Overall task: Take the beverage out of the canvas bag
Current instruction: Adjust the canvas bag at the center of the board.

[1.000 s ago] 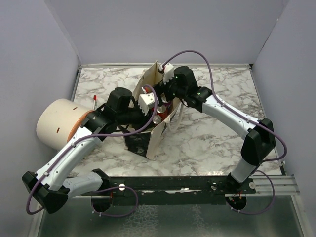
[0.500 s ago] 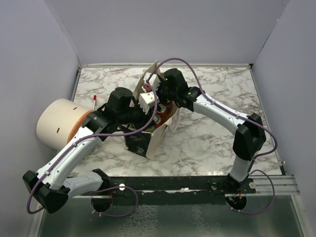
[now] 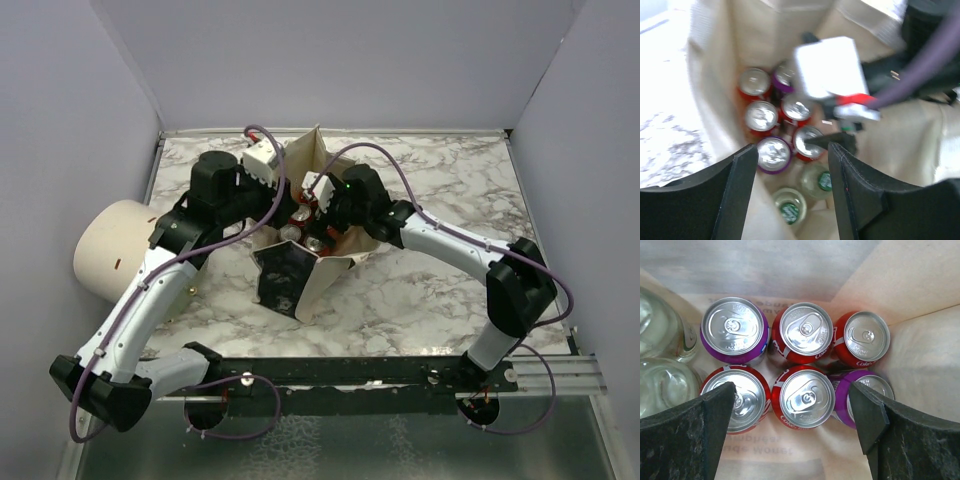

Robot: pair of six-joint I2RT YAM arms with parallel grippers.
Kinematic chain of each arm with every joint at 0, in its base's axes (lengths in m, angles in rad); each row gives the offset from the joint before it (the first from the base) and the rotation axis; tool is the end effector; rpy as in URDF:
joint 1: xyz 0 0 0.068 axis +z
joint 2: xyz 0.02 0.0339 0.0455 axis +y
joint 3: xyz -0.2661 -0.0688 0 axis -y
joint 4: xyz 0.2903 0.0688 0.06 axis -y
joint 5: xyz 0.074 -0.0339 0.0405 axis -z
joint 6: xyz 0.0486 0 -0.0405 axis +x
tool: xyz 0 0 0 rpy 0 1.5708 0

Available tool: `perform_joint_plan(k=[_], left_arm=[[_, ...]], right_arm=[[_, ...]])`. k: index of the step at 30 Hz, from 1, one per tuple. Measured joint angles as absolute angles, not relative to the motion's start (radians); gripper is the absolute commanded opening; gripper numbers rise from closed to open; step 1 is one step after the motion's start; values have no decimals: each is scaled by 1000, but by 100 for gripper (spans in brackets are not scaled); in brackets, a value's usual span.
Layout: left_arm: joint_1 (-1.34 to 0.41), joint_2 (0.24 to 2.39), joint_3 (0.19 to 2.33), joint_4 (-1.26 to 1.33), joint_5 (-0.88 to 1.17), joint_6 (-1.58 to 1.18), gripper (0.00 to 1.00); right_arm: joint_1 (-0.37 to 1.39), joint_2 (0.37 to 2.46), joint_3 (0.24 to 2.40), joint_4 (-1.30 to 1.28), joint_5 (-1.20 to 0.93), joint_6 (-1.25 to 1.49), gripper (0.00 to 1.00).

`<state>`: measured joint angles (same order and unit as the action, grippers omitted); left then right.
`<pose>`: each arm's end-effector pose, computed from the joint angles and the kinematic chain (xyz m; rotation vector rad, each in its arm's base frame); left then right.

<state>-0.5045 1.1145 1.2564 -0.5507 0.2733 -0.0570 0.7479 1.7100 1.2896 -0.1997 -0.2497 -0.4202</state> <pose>0.2497 -0.1529 0.4048 0.6232 1.9203 -0.6315 0.3181 0.3114 0.2430 -1.3324 1.7579 0.4574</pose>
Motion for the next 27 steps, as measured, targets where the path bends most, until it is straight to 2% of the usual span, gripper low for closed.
perform_joint_plan(k=[4, 9, 11, 13, 16, 24, 27], left_arm=[[-402, 1116, 1295, -531, 232, -98, 63], [-379, 1142, 1358, -505, 117, -133, 69], [-374, 1149, 1362, -501, 81, -142, 69], [-372, 1158, 1361, -502, 65, -143, 75], [-370, 1172, 1351, -505, 46, -143, 78], [-368, 1181, 1306, -553, -10, -143, 78], [-368, 1187, 1305, -561, -12, -140, 70]], right_arm=[[748, 1667, 1245, -156, -264, -413, 97], [749, 1664, 1245, -149, -269, -382, 99], [750, 1664, 1269, -161, -268, -356, 99], [751, 1672, 1326, -186, -263, -318, 99], [753, 1694, 1428, -202, -239, -261, 98], [756, 1782, 1633, -275, -165, -139, 95], [763, 1819, 1658, -292, -162, -127, 93]])
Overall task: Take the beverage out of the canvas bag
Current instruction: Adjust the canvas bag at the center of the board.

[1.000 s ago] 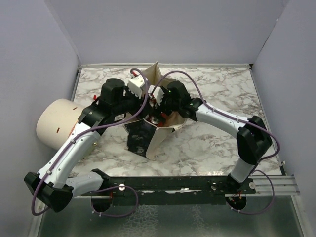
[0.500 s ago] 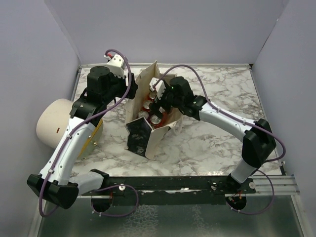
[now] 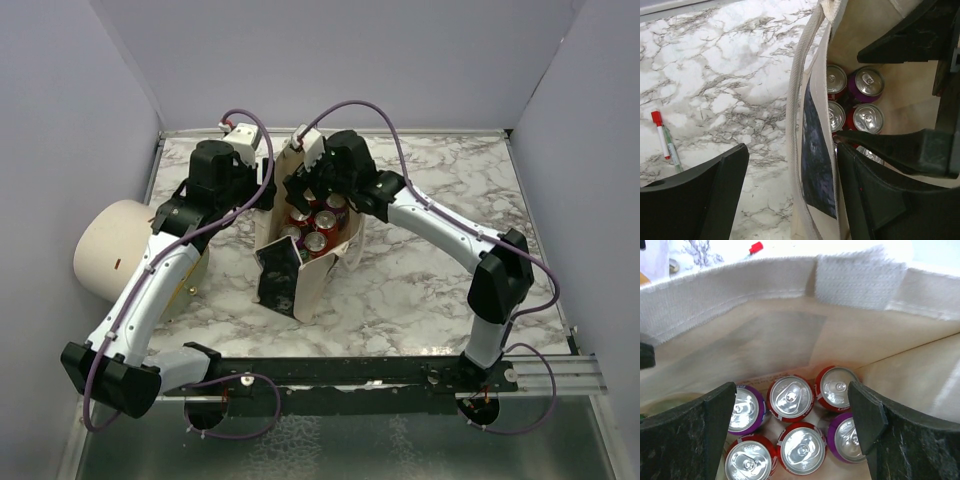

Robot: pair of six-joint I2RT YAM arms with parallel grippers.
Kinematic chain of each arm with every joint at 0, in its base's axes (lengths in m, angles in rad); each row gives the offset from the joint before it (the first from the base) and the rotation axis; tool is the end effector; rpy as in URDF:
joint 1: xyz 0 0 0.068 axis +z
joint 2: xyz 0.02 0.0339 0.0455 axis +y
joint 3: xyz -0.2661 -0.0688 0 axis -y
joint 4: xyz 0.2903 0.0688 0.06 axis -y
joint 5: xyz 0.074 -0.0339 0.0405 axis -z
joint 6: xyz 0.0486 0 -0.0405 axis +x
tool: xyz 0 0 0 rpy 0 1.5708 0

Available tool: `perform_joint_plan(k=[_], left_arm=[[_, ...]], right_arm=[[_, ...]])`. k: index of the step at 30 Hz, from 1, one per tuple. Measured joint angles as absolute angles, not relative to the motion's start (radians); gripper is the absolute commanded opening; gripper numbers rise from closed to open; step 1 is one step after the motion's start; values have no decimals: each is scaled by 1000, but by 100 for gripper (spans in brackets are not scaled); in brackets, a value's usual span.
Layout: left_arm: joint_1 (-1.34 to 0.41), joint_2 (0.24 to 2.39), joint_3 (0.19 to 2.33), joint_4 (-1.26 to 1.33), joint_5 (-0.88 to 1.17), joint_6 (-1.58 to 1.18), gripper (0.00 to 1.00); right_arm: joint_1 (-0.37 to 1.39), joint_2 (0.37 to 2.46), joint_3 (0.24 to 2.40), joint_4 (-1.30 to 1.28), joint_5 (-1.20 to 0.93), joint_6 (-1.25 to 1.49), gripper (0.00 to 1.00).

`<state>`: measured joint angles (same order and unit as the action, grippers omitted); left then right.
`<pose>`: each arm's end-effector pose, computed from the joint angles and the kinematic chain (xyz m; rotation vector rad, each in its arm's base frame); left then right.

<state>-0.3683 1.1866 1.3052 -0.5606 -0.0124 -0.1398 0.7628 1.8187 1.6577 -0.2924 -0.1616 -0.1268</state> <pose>0.2915 -0.1119 0.4017 0.2231 2.0142 -0.3103 0.3496 0.3450 0.3307 -0.9813 1.8161 0.5615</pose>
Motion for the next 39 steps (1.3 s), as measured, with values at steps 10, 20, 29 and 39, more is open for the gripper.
perform_joint_plan(k=[10, 20, 29, 39], left_arm=[[-368, 1231, 1301, -562, -4, -104, 34], [-368, 1264, 1328, -564, 89, -93, 0], [-368, 1277, 1326, -532, 186, -94, 0], [-368, 1278, 1320, -512, 238, -95, 0]], right_arm=[[773, 1797, 1450, -261, -177, -275, 84], [773, 1797, 1471, -235, -197, -309, 74], [773, 1757, 1420, -222, -192, -283, 63], [773, 1721, 1392, -218, -136, -277, 56]])
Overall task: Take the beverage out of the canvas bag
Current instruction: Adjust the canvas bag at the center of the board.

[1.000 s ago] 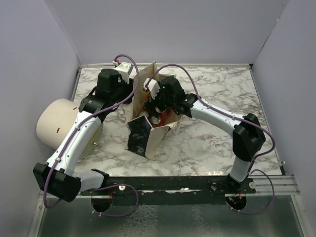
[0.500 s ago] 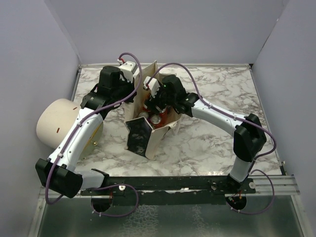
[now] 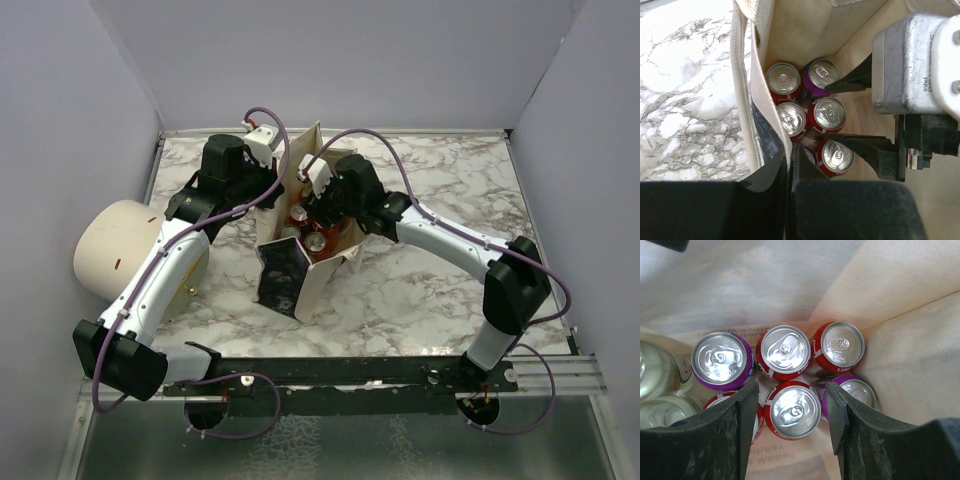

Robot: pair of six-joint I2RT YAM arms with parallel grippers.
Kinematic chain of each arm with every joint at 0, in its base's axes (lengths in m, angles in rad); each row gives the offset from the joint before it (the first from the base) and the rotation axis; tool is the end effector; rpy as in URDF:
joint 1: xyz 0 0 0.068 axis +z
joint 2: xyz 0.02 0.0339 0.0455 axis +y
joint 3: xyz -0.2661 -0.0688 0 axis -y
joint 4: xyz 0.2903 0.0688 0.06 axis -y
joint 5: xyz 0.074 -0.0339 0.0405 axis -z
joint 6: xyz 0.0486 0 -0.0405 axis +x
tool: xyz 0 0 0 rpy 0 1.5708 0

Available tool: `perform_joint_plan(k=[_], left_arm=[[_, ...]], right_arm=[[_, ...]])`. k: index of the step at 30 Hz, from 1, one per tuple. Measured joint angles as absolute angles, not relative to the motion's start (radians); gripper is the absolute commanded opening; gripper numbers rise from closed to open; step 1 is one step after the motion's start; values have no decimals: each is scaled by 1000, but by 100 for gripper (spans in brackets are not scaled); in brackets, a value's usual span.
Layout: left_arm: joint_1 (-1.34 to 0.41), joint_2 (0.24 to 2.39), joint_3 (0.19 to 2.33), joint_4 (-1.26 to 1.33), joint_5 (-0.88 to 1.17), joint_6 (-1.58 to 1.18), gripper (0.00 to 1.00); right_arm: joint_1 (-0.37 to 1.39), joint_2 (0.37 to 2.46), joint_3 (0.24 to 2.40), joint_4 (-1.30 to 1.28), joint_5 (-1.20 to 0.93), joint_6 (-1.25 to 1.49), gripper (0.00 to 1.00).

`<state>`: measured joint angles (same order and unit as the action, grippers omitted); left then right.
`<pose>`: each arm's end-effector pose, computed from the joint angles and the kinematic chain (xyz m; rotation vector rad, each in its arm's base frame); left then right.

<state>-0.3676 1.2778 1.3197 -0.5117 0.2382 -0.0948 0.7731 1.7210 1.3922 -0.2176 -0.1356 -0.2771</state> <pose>0.3120 -0.1324 0.3855 0.4305 2.0226 -0.5303 0.3234 0.3248 0.2762 -1.1441 1.8117 0.4364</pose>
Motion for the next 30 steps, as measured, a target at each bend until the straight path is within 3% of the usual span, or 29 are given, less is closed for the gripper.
perform_joint_plan(k=[16, 22, 27, 30], left_arm=[[-368, 1278, 1314, -501, 266, -84, 0], [-368, 1278, 1314, -502, 273, -70, 0], [-368, 1278, 1314, -503, 273, -57, 0], [-368, 1278, 1314, -503, 273, -57, 0]], right_arm=[[773, 1841, 1473, -233, -167, -265, 65], [773, 1881, 1527, -265, -161, -199, 62], [789, 1911, 1586, -357, -105, -44, 76], [789, 1911, 1593, -384, -85, -4, 77]])
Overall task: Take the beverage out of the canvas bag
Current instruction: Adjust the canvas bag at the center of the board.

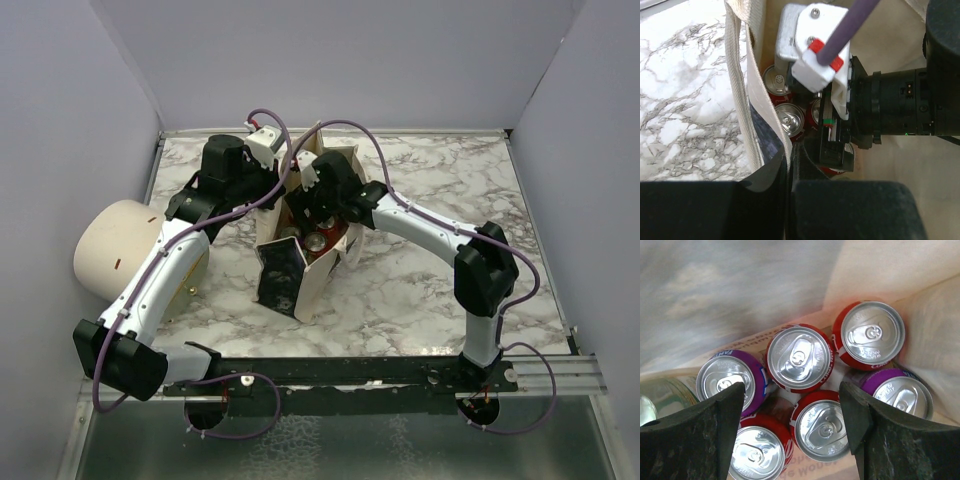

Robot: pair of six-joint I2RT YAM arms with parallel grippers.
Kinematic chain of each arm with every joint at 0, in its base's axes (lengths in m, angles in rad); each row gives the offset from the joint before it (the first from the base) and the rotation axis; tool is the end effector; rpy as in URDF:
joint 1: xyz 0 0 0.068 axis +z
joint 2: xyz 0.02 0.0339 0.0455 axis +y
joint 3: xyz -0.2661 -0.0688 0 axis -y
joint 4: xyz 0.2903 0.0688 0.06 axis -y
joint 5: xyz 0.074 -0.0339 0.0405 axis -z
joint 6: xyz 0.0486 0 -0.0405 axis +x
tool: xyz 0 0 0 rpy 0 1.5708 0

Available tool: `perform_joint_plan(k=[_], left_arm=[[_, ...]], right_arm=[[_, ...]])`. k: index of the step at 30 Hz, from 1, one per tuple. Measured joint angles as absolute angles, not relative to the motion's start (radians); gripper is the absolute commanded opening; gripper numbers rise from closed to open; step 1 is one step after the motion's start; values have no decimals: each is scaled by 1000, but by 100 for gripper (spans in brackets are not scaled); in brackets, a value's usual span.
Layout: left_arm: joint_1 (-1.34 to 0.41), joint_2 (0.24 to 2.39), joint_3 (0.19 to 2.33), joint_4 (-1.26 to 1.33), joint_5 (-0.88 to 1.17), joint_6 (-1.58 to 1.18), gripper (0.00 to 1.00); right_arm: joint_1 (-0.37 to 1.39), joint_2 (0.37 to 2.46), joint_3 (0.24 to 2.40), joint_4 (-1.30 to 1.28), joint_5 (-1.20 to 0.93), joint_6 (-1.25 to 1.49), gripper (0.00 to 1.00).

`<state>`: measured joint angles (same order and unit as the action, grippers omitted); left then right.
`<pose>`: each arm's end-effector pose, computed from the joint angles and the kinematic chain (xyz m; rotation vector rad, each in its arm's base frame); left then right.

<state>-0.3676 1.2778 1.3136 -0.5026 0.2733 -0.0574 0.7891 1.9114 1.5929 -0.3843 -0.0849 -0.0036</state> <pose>0.3116 -0.1341 0.3842 0.4894 2.0034 -0.5431 0.3471 0.3555 0.2513 -0.9386 2.1243 0.5030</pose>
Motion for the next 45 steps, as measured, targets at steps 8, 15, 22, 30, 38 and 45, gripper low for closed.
perform_joint_plan(k=[8, 15, 22, 30, 38, 45], left_arm=[[-366, 1278, 1312, -502, 275, -57, 0], [-366, 1278, 1312, -502, 281, -57, 0], [-366, 1278, 1310, -502, 285, -53, 0], [-366, 1278, 1299, -487, 293, -43, 0], [-366, 1275, 1273, -454, 292, -29, 0], [-359, 1264, 1256, -437, 288, -11, 0]], right_arm=[[791, 1925, 1641, -458, -21, 120, 77], [792, 1987, 1745, -519, 28, 237, 77], [797, 2037, 1809, -583, 44, 322, 80], [806, 2083, 1845, -617, 75, 347, 80], [818, 2149, 1903, -634, 137, 346, 80], [823, 2213, 1969, -663, 181, 344, 80]])
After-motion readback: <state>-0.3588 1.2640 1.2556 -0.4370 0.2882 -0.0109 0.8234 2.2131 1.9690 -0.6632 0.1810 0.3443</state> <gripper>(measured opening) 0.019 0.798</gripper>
